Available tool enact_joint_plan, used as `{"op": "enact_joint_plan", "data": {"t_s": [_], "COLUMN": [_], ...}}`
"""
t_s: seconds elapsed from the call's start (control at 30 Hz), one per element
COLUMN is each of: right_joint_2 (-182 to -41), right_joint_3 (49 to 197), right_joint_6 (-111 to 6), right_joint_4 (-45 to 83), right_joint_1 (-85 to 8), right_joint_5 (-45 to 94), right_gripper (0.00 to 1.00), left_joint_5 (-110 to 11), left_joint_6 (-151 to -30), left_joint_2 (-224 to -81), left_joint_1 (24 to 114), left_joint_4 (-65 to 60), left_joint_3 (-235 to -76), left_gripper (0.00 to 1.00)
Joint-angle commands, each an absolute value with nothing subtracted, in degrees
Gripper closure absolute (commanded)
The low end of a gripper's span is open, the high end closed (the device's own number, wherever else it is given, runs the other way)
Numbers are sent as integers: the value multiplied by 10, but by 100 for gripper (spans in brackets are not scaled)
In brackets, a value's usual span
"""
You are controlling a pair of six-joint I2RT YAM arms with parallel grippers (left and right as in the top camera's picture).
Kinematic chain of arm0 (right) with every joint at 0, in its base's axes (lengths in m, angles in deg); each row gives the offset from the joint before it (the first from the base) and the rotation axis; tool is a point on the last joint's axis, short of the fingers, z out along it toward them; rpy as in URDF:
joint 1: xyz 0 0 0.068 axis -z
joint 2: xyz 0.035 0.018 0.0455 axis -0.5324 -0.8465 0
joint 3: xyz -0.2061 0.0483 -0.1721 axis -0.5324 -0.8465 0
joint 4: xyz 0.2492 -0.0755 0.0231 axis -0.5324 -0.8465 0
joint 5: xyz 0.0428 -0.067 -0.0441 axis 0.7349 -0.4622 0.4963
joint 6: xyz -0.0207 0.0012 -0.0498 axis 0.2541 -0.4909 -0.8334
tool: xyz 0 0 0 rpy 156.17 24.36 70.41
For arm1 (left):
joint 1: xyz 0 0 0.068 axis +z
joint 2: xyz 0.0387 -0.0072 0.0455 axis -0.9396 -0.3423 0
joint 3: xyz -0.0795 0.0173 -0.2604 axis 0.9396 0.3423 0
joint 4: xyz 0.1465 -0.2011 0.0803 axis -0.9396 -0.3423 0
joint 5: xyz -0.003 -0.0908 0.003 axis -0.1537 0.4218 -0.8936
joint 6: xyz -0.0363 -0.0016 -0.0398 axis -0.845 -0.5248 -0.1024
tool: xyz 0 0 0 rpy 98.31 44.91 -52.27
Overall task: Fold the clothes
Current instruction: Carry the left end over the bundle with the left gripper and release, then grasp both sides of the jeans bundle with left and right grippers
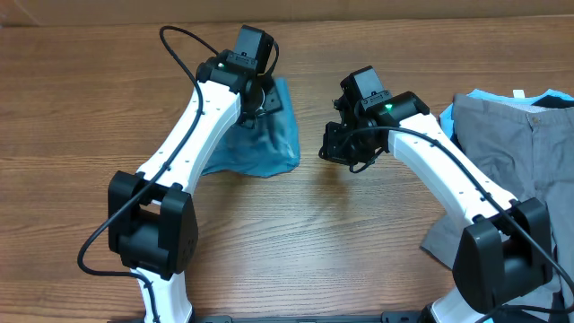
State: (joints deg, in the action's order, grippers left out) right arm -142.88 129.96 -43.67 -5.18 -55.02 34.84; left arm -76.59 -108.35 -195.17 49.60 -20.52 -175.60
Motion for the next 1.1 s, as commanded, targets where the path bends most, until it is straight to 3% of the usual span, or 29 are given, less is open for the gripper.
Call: {"op": "enact_joint_plan", "data": {"t_s": [0.0,0.23,0.33,0.5,0.57,0.7,0.83,1.07], "right_joint_2": [-1436,-1436,-1436,-1436,-1436,-1437,-1452,-1584], "right_joint_3": [1288,1280,1280,1280,1280,1280,1279,1279], "right_joint_6": [-433,-439,-458,-522,-510,-470,-462,-463], "right_joint_4": [-48,-40,-8,117,179,265,271,291], "right_joint_1": [-548,-548,-548,-548,-553,-574,-599,-641], "right_joint_5": [336,324,342,511,551,520,432,417], "right_gripper": [96,96,96,96,96,95,95,96], "left_joint_5": [-742,-705,-703,-714,-706,-683,-679,-680], "left_joint_6": [-1081,-1027,-990,-919,-889,-839,-826,-826], "left_joint_2": [-1951,-1926,-1906,-1908,-1916,-1936,-1946,-1946], "left_joint_1": [498,554,598,660,674,680,677,677], "left_joint_4": [-205,-269,-311,-384,-392,-382,-350,-287], "left_joint_3": [-1756,-1785,-1795,-1789,-1779,-1744,-1690,-1590], "left_gripper": [26,25,31,77,89,89,86,83]}}
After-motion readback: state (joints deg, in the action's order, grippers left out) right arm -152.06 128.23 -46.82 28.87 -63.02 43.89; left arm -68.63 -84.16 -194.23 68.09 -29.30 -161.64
